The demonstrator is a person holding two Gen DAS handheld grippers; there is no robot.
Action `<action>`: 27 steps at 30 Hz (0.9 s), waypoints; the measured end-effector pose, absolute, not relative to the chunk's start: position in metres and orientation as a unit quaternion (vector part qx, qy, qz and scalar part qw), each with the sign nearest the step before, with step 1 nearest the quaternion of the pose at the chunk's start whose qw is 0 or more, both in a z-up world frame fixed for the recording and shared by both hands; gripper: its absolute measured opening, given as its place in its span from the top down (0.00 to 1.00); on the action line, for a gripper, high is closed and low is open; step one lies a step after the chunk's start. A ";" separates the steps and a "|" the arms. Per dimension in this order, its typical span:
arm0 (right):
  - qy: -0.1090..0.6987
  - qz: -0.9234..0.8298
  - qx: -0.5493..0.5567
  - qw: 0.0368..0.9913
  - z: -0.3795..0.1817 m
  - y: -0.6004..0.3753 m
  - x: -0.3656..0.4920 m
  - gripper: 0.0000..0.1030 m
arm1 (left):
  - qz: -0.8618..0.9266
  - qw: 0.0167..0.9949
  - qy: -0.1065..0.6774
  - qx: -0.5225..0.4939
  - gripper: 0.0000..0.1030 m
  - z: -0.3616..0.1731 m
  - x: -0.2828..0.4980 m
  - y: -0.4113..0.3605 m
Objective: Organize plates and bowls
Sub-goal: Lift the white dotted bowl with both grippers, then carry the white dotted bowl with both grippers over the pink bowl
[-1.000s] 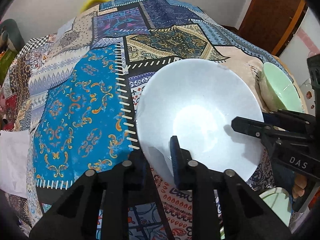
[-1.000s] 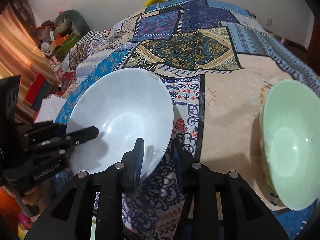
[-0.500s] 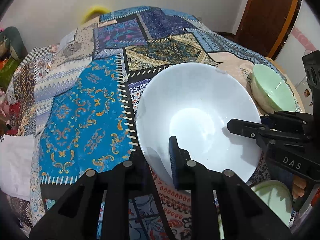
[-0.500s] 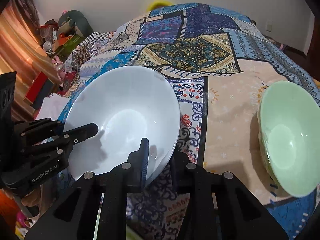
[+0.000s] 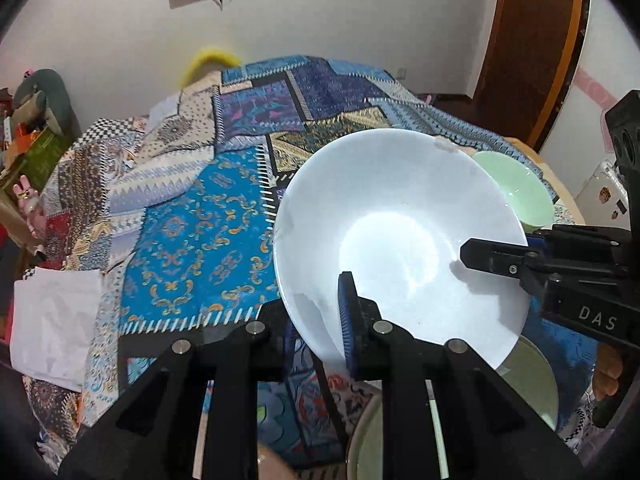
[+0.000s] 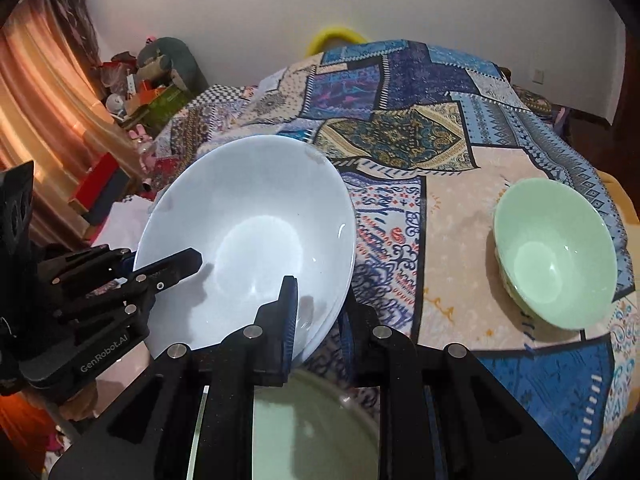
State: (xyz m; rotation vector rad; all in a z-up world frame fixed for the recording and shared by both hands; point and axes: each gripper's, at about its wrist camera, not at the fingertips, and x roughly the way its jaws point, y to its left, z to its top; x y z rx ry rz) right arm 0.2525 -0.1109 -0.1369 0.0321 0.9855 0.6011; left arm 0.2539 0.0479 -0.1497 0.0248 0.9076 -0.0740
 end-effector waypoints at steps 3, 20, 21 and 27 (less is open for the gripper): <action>0.458 0.289 0.009 0.840 -0.128 -0.106 0.241 0.83 | -0.032 0.902 0.430 0.009 0.82 -0.140 0.238 0.052; 0.430 0.335 0.011 0.839 -0.102 -0.074 0.186 0.83 | 0.007 0.923 0.384 -0.009 0.82 -0.103 0.152 0.086; 0.429 0.338 0.011 0.838 -0.101 -0.072 0.185 0.83 | 0.009 0.923 0.384 -0.012 0.82 -0.103 0.149 0.089; 0.426 0.357 0.004 0.831 -0.102 -0.050 0.172 0.83 | 0.025 0.925 0.377 -0.030 0.82 -0.102 0.123 0.111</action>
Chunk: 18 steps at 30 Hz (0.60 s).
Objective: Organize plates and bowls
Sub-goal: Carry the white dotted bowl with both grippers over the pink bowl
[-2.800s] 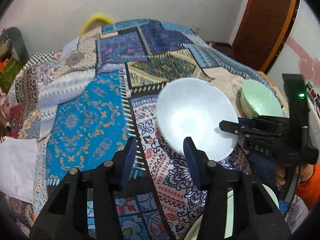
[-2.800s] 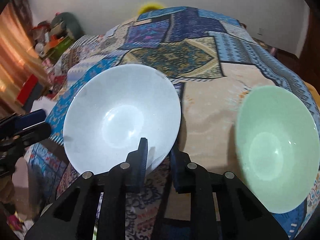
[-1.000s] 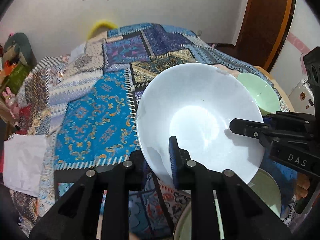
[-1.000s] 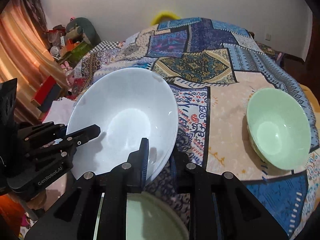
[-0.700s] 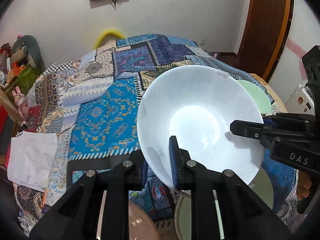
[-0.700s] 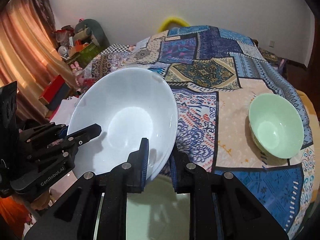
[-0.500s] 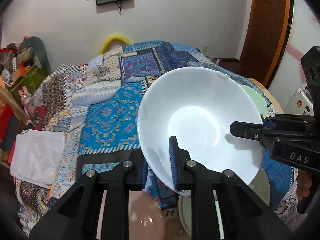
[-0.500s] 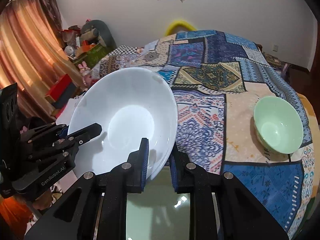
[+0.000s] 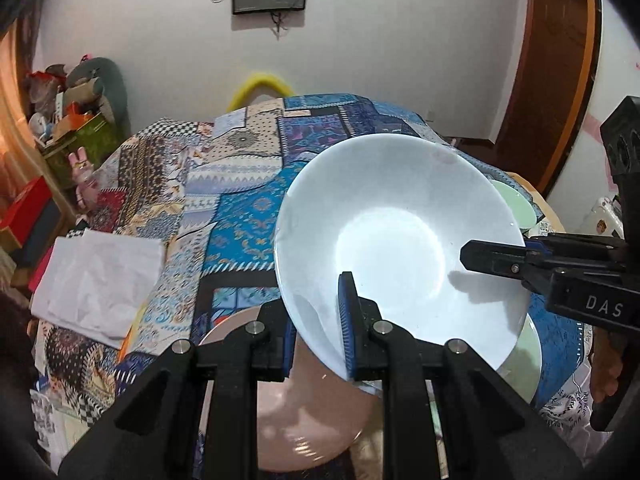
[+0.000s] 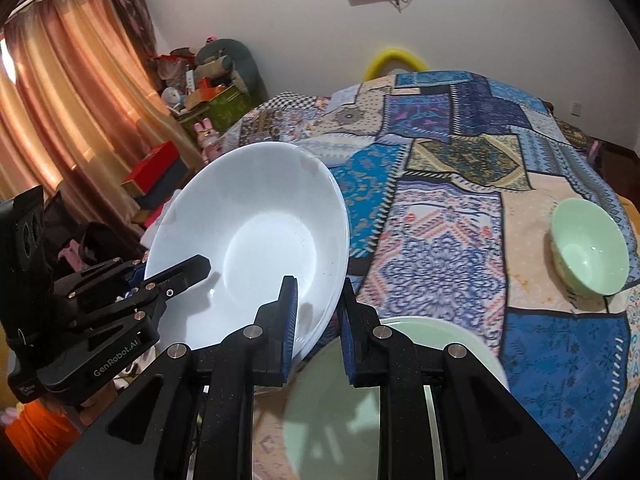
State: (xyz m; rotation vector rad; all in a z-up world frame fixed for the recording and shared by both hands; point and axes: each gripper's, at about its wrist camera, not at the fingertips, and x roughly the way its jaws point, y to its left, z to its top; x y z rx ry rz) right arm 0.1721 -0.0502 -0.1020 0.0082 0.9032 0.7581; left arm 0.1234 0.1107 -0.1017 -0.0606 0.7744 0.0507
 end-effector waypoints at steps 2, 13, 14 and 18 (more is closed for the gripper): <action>0.427 0.364 0.000 0.828 -0.104 -0.042 0.168 0.83 | 0.030 0.926 0.376 -0.033 0.82 -0.102 0.115 0.118; 0.442 0.394 0.001 0.805 -0.120 -0.005 0.149 0.83 | 0.064 0.923 0.378 -0.041 0.82 -0.111 0.080 0.153; 0.445 0.397 0.002 0.803 -0.123 -0.002 0.148 0.83 | 0.067 0.922 0.380 -0.042 0.82 -0.113 0.077 0.156; 0.454 0.402 0.004 0.795 -0.132 0.007 0.143 0.83 | 0.073 0.917 0.389 -0.050 0.82 -0.122 0.071 0.168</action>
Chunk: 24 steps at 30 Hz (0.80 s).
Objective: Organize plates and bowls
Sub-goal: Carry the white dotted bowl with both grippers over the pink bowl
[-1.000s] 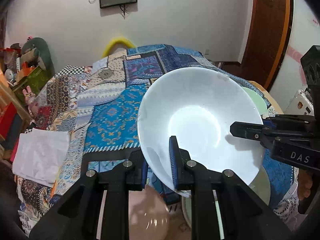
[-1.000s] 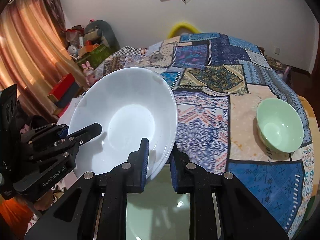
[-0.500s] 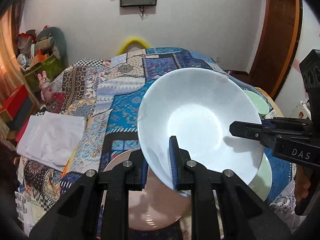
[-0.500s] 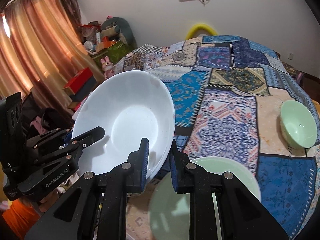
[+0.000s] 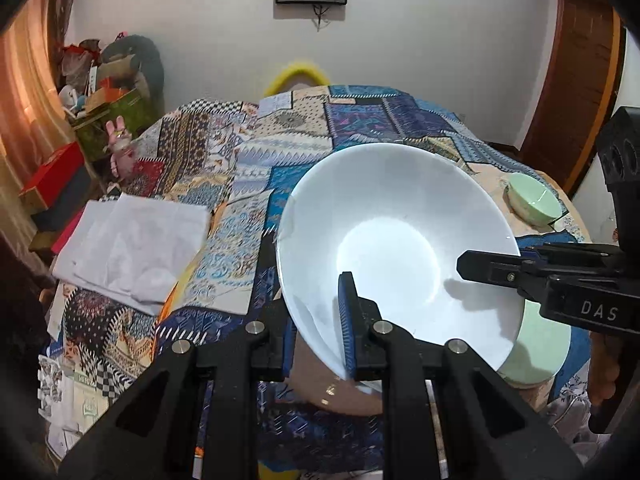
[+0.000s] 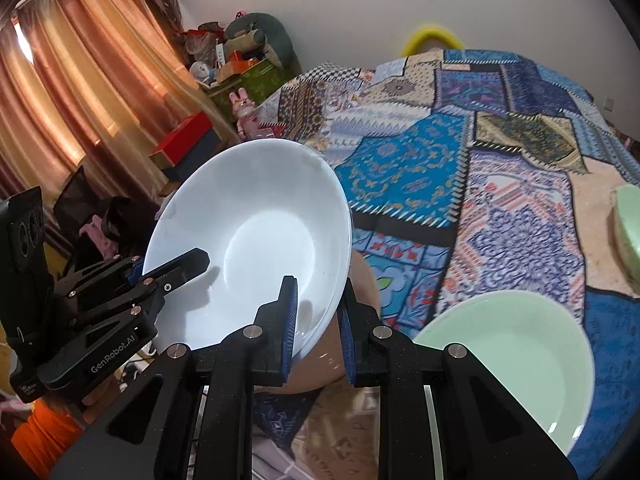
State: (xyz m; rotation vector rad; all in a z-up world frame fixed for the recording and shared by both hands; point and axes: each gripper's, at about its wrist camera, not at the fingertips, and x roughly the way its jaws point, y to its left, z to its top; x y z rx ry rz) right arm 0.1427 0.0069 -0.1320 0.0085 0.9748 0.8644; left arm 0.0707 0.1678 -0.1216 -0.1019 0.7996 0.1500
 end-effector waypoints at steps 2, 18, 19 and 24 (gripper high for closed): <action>0.460 0.404 0.008 0.791 -0.137 0.011 0.141 0.83 | 0.078 0.915 0.394 -0.050 0.82 -0.128 0.068 0.172; 0.503 0.394 0.014 0.769 -0.175 0.026 0.135 0.82 | 0.086 0.900 0.426 -0.042 0.82 -0.173 0.068 0.189; 0.505 0.392 0.015 0.768 -0.177 0.026 0.135 0.82 | 0.085 0.899 0.428 -0.045 0.82 -0.175 0.069 0.190; 0.514 0.388 0.016 0.765 -0.183 0.028 0.135 0.82 | 0.087 0.894 0.438 -0.038 0.82 -0.186 0.071 0.190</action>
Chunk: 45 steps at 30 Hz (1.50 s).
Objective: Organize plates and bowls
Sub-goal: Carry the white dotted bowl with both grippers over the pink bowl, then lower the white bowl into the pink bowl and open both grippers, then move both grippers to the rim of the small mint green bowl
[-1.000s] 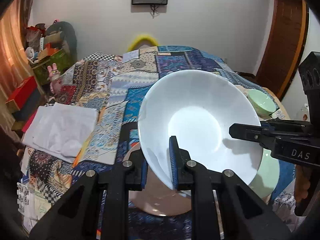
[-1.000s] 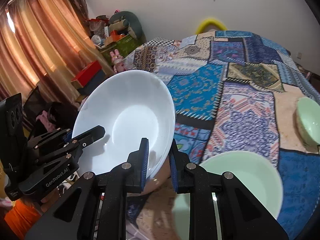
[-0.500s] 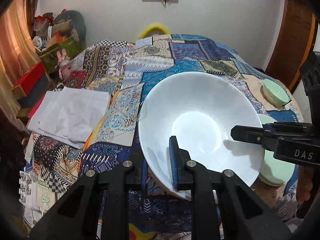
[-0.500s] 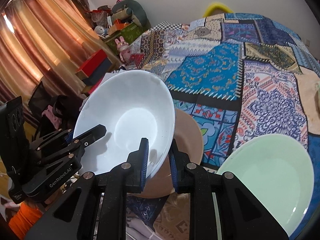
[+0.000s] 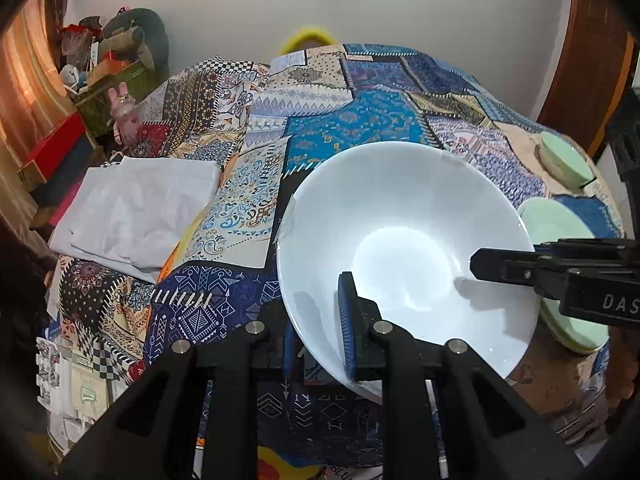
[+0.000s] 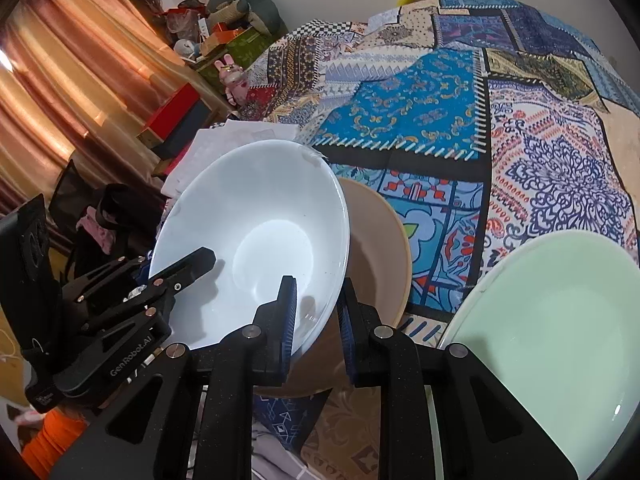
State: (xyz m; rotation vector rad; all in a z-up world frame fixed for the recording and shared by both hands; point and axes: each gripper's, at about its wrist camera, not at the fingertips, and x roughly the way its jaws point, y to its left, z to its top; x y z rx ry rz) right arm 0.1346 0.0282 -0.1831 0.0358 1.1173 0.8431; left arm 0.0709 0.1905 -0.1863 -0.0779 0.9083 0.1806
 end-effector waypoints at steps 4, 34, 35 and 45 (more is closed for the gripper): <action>0.518 0.385 0.016 0.764 -0.188 0.030 0.136 0.81 | 0.088 0.889 0.448 -0.030 0.82 -0.195 0.075 0.192; 0.460 0.344 -0.056 0.817 -0.161 0.009 0.132 0.53 | 0.087 0.885 0.456 -0.029 0.72 -0.196 0.082 0.193; 0.459 0.342 -0.054 0.818 -0.159 0.005 0.132 0.53 | 0.085 0.887 0.454 -0.034 0.71 -0.192 0.081 0.193; 0.428 0.293 -0.042 0.854 -0.126 -0.064 0.145 0.52 | 0.070 0.913 0.400 -0.033 0.45 -0.133 0.073 0.168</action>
